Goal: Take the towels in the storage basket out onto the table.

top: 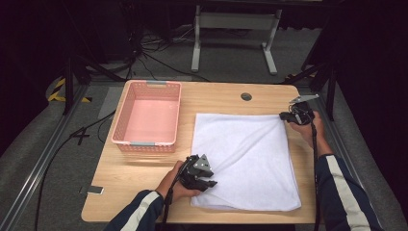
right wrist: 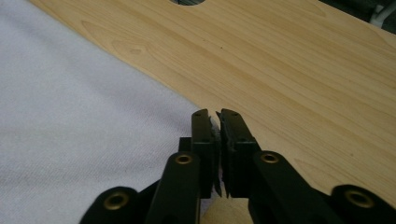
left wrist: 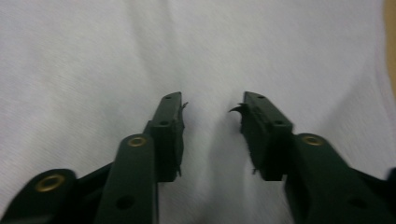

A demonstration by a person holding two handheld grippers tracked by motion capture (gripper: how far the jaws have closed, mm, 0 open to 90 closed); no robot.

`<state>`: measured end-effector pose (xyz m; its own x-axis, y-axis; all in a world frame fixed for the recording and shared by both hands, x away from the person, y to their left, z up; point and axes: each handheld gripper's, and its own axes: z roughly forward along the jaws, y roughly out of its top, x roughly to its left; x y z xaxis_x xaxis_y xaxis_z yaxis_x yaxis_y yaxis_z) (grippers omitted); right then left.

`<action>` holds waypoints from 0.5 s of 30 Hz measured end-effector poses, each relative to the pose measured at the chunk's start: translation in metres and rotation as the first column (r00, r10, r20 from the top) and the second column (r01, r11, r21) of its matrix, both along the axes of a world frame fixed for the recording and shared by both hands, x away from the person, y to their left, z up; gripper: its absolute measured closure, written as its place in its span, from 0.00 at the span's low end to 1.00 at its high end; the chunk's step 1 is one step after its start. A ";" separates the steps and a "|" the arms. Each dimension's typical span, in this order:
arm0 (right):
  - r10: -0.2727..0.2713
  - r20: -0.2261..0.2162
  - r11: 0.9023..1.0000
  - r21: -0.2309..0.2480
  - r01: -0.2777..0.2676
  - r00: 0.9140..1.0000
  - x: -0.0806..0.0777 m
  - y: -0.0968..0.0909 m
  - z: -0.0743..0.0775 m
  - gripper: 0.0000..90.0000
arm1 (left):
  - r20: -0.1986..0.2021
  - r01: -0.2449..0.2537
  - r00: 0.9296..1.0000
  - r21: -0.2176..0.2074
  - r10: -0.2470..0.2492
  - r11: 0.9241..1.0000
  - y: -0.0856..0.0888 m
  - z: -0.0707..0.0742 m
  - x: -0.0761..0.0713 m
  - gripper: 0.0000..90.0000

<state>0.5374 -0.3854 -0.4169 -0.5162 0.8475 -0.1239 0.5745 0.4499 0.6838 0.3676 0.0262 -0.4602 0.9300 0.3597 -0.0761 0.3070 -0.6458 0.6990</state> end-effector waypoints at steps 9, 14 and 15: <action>-0.006 0.000 0.998 0.062 0.006 1.000 0.000 -0.002 -0.003 0.57 | 0.139 -0.326 0.933 -0.061 0.331 0.943 -0.030 0.020 0.083 0.32; -0.032 -0.020 0.998 0.048 0.033 0.999 0.004 -0.005 -0.009 0.48 | 0.110 -0.451 0.883 -0.068 0.456 0.890 -0.024 0.019 0.127 0.30; -0.041 -0.021 0.998 0.053 0.042 0.999 0.006 -0.006 -0.011 0.47 | 0.115 -0.467 0.875 -0.053 0.470 0.883 -0.023 0.016 0.131 0.29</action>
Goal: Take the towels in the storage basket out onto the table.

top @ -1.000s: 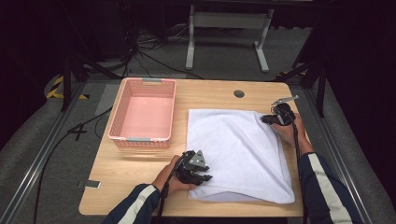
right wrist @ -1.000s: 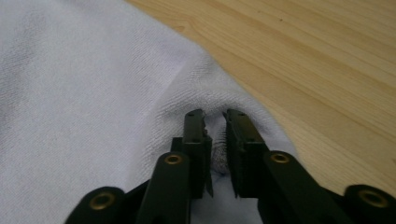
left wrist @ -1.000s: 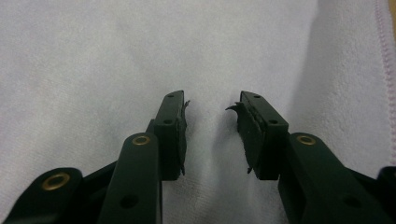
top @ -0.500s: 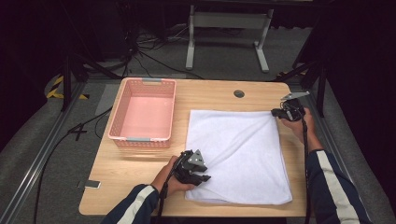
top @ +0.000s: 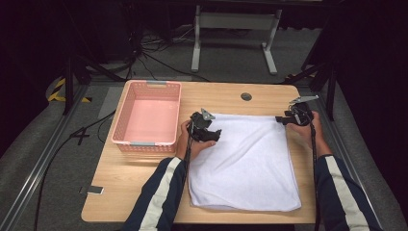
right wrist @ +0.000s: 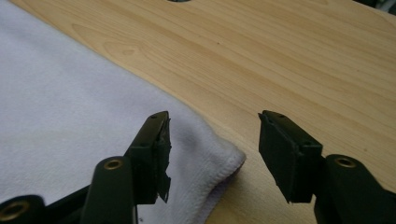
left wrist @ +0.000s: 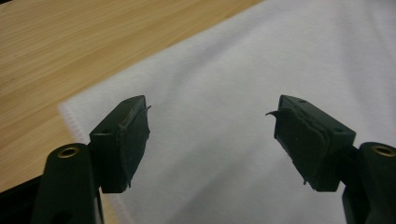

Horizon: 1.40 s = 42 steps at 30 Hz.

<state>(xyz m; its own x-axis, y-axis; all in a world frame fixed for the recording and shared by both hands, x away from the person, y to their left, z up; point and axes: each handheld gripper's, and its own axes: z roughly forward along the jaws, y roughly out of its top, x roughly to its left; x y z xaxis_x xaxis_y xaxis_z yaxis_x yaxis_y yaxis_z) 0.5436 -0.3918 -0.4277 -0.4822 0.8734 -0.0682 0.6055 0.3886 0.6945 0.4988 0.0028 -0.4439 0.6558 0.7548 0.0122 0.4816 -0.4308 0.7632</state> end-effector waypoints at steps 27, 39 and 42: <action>0.025 -0.070 0.998 0.062 -0.021 0.997 0.001 -0.008 -0.019 0.92 | -0.122 -0.074 0.990 -0.044 0.068 0.996 0.004 -0.020 0.042 0.89; 0.098 0.061 0.988 0.115 -0.105 0.993 -0.023 -0.008 0.009 0.94 | 0.031 -0.044 0.998 -0.040 0.046 0.998 -0.005 0.008 0.023 0.91; 0.124 0.078 0.983 0.130 -0.134 0.989 -0.031 -0.009 0.017 0.94 | 0.048 -0.022 0.999 -0.056 0.025 0.998 -0.005 0.017 0.015 0.91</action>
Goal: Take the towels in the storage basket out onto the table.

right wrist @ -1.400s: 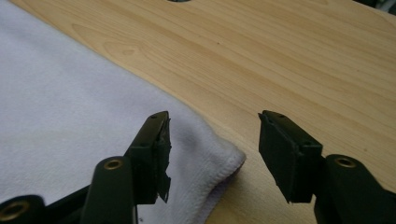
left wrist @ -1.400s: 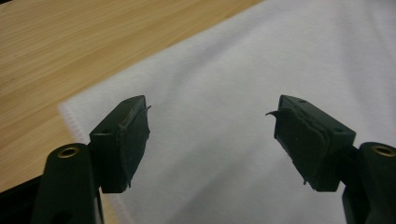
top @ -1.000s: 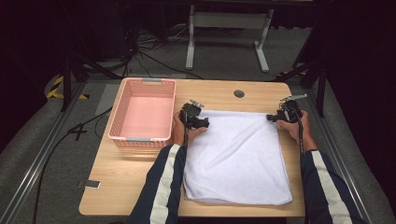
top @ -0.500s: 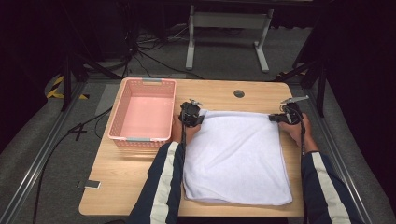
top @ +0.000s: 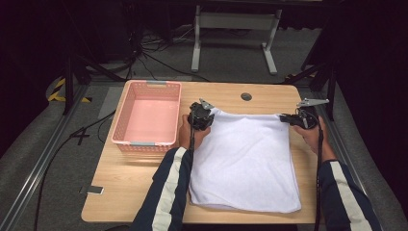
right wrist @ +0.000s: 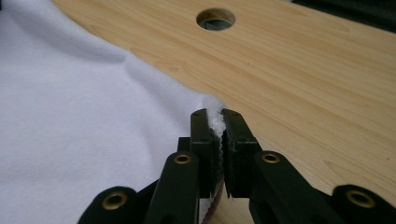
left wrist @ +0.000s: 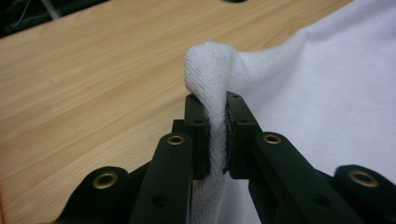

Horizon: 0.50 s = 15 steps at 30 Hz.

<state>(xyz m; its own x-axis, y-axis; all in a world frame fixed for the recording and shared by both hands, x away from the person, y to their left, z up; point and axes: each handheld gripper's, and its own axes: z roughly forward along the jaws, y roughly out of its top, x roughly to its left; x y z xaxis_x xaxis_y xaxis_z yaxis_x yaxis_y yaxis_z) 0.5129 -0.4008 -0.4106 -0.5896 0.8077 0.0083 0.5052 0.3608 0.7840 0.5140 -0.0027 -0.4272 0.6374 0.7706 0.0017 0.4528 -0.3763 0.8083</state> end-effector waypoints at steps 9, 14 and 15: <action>0.176 0.091 0.982 0.048 -0.180 0.980 -0.052 -0.003 0.026 0.94 | 0.109 0.159 0.981 0.008 -0.159 0.987 0.021 0.039 -0.070 0.91; 0.301 0.121 0.951 0.034 -0.307 0.946 -0.095 -0.001 0.036 0.94 | 0.126 0.224 0.967 -0.023 -0.220 0.974 0.043 0.033 -0.108 0.91; 0.322 0.124 0.944 0.033 -0.328 0.939 -0.101 0.000 0.037 0.94 | 0.129 0.254 0.960 -0.036 -0.248 0.966 0.049 0.029 -0.119 0.91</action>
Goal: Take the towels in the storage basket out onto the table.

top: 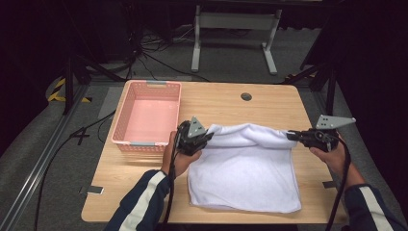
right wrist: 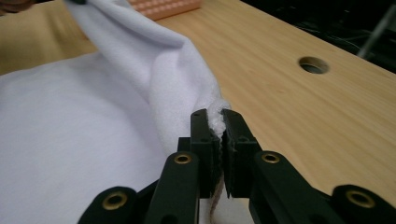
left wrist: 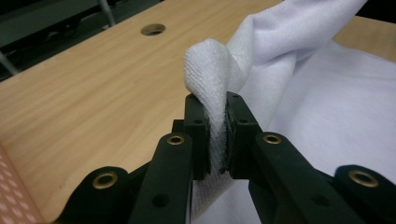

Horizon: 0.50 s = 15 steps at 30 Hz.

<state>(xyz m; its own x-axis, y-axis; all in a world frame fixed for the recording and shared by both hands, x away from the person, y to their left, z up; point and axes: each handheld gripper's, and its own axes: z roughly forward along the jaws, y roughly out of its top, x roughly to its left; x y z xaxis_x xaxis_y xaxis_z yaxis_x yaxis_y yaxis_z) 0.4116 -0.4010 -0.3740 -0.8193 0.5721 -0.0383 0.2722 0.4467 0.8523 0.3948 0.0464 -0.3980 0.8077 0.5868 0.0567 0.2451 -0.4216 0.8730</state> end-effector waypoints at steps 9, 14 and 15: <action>0.251 -0.023 0.966 -0.063 -0.252 0.968 -0.079 -0.004 -0.011 0.93 | 0.039 0.145 0.988 0.051 -0.147 0.988 0.029 -0.021 -0.062 0.89; 0.321 -0.115 0.937 -0.107 -0.334 0.940 -0.101 -0.003 -0.034 0.89 | -0.034 0.184 0.983 0.110 -0.181 0.977 0.044 -0.034 -0.085 0.82; 0.343 -0.138 0.925 -0.122 -0.359 0.929 -0.106 -0.002 -0.038 0.85 | -0.059 0.182 0.983 0.102 -0.176 0.978 0.048 -0.036 -0.087 0.78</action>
